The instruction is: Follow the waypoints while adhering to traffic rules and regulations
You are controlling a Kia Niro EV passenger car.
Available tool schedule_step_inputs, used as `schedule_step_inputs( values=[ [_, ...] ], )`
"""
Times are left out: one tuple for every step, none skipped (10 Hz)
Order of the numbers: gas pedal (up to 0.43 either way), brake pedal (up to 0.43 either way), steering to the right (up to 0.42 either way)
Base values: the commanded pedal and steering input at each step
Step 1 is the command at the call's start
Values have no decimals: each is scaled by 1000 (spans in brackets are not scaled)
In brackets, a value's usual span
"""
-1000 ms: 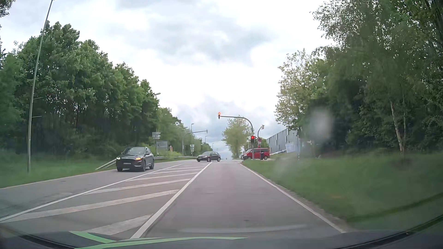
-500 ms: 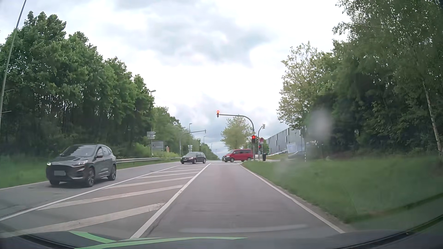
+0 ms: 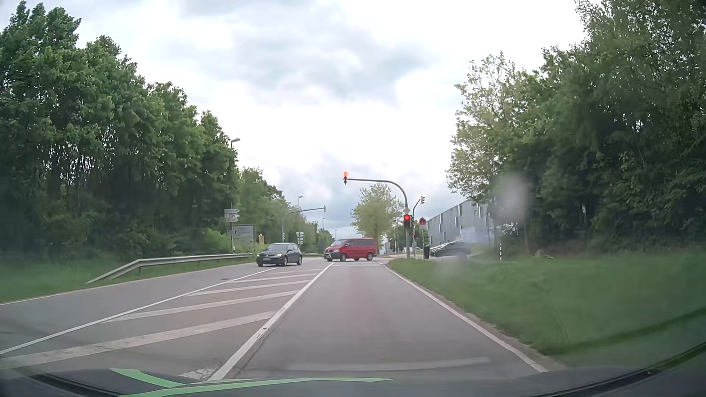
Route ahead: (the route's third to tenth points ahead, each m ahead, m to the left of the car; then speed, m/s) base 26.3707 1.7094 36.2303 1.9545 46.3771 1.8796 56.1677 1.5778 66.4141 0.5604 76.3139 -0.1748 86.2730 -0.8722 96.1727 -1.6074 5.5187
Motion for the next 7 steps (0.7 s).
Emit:
schedule_step_inputs(
  values=[
    [0, 0, 3],
    [0, 0, 2],
    [0, 0, 2],
    [0, 0, 2],
    [0, 0, 2],
    [0, 0, 2],
    [0, 0, 2]
  ],
)
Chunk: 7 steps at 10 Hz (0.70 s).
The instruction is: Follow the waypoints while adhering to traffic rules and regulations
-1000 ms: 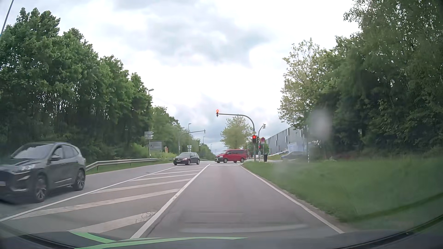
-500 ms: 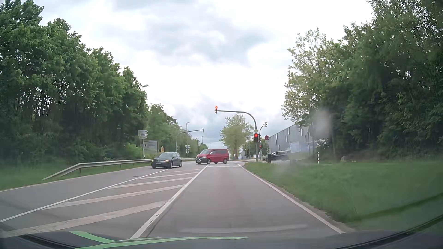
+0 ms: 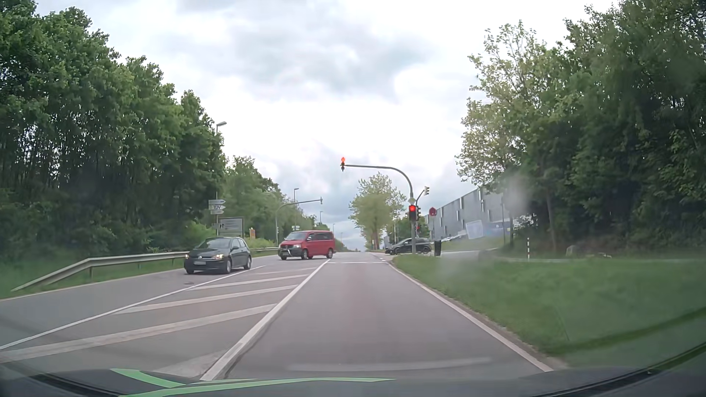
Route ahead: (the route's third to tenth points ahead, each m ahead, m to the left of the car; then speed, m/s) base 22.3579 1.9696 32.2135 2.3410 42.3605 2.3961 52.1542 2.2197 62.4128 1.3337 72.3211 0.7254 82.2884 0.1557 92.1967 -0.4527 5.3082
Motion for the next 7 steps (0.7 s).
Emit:
schedule_step_inputs(
  values=[
    [0, 0, 2],
    [0, 0, 2],
    [0, 0, 2],
    [0, 0, 2],
    [0, 0, 2],
    [0, 0, 2],
    [0, 0, 2]
  ],
)
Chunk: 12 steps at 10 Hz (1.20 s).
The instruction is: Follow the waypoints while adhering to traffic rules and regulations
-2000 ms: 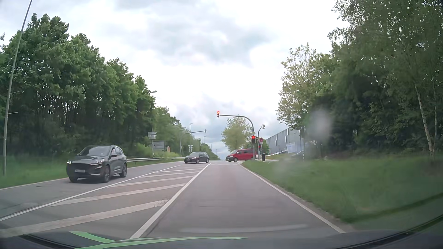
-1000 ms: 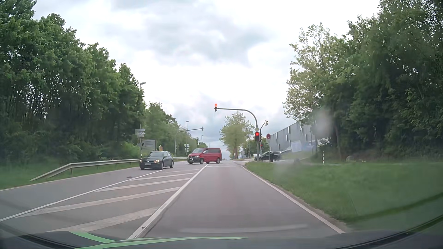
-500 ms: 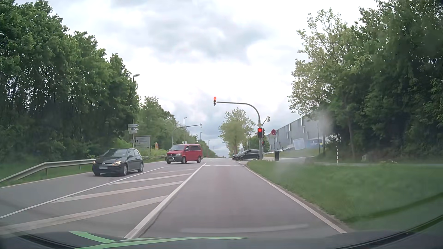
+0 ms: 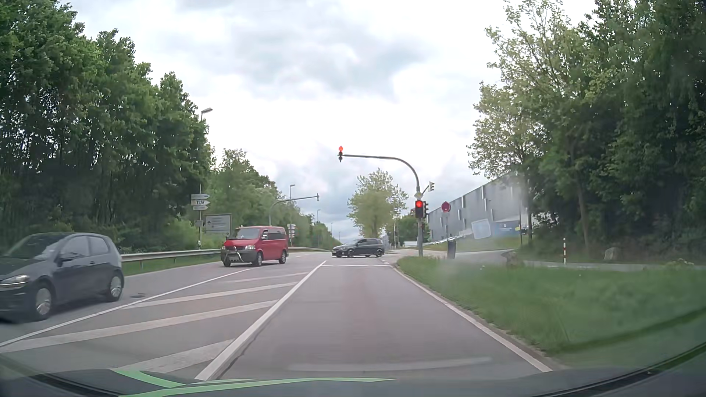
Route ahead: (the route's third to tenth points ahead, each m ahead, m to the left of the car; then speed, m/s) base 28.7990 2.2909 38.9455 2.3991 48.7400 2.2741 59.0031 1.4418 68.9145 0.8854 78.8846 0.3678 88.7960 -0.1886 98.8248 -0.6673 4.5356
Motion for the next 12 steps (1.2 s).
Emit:
schedule_step_inputs(
  values=[
    [0, 0, 2],
    [0, 0, 2],
    [0, 0, 2],
    [0, 0, 2],
    [0, 0, 0],
    [0, 0, 0],
    [0, 0, -2],
    [0, 0, -3],
    [0, 0, -3],
    [0, 0, -3],
    [0, 0, -3],
    [0, 0, -3]
  ],
)
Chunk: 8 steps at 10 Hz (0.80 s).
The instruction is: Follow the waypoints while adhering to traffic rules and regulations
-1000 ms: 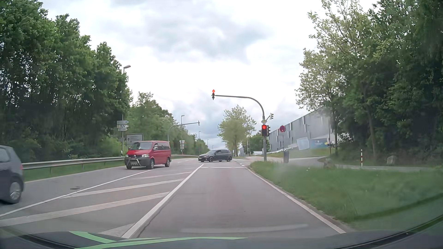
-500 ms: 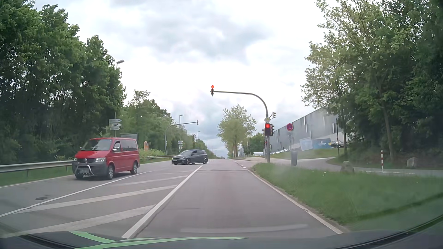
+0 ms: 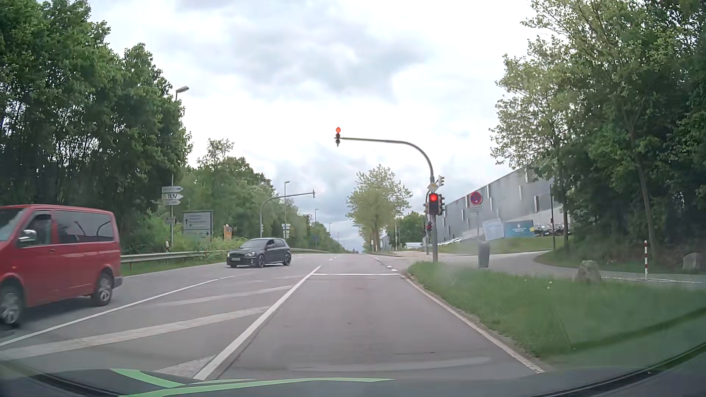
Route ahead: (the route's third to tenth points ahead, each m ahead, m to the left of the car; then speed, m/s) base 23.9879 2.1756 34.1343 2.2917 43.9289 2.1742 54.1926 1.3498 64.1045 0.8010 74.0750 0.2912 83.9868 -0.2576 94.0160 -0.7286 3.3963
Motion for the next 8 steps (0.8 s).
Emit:
schedule_step_inputs(
  values=[
    [0, 0, -2],
    [0, 0, -2],
    [0, 0, -3],
    [0, 0, -2],
    [0, 0, -2],
    [0, 0, -2],
    [0, 0, -1],
    [0, 0, -1]
  ],
)
